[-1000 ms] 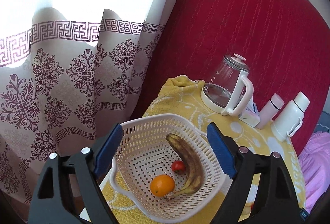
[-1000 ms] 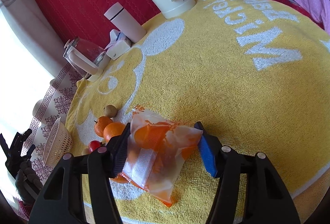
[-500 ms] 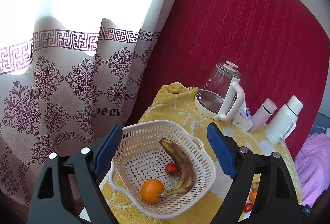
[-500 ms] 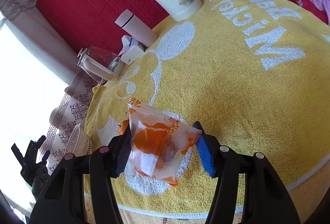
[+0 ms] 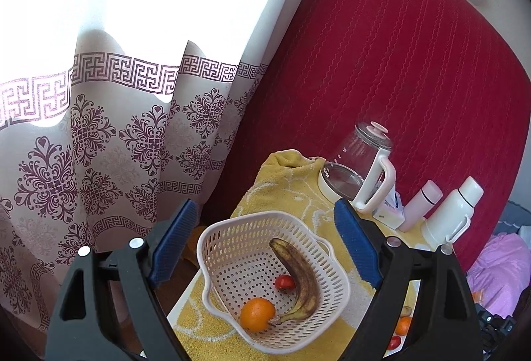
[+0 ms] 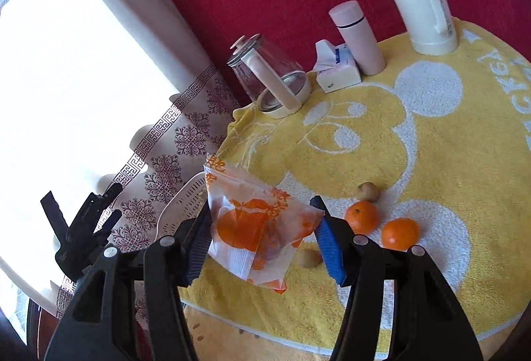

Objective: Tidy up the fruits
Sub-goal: 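Carry the bag of oranges into the white basket and open the right tool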

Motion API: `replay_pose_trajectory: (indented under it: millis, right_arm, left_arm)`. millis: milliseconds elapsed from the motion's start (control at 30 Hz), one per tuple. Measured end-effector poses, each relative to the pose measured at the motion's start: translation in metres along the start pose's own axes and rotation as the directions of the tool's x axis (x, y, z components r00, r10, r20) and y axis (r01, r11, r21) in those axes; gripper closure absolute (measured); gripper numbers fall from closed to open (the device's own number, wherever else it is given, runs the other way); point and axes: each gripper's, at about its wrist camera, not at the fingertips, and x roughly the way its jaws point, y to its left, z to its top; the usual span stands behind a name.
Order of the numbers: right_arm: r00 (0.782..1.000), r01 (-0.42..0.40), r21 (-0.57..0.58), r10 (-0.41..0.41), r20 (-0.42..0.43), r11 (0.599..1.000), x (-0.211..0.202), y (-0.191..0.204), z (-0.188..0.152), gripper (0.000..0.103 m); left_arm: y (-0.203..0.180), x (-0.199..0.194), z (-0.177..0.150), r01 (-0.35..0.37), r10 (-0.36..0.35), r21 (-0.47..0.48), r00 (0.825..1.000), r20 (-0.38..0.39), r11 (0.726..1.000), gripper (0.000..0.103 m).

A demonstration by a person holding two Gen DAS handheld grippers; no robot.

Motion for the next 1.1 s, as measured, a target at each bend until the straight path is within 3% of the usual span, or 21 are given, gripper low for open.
replay_pose_trajectory:
  millis: [267, 533, 667, 833, 1100]
  right_arm:
    - [0.992, -0.051, -0.147, 0.034, -0.121, 0.988, 0.082, 0.094, -0.005, 0.046]
    - [0.979, -0.05, -0.214, 0.006, -0.202, 0.976, 0.149, 0.148, -0.014, 0.046]
    - [0.972, -0.055, -0.225, 0.0, -0.236, 0.973, 0.171, 0.16, -0.02, 0.041]
    - [0.982, -0.024, -0.232, -0.021, -0.189, 0.972, 0.171, 0.156, -0.021, 0.032]
    - [0.986, 0.006, -0.189, -0.037, -0.163, 0.982, 0.155, 0.129, -0.02, 0.032]
  left_arm:
    - [0.017, -0.009, 0.011, -0.013, 0.014, -0.037, 0.999, 0.033, 0.999, 0.016]
    - [0.029, -0.009, 0.016, -0.007, 0.01, -0.071, 0.999, 0.038, 0.997, 0.015]
    - [0.032, -0.009, 0.018, -0.011, 0.014, -0.08, 0.999, 0.042, 0.997, 0.015]
    - [0.034, -0.008, 0.019, -0.008, 0.012, -0.088, 0.999, 0.043, 0.996, 0.015]
    - [0.024, -0.006, 0.015, -0.002, 0.004, -0.063, 0.999, 0.033, 0.998, 0.014]
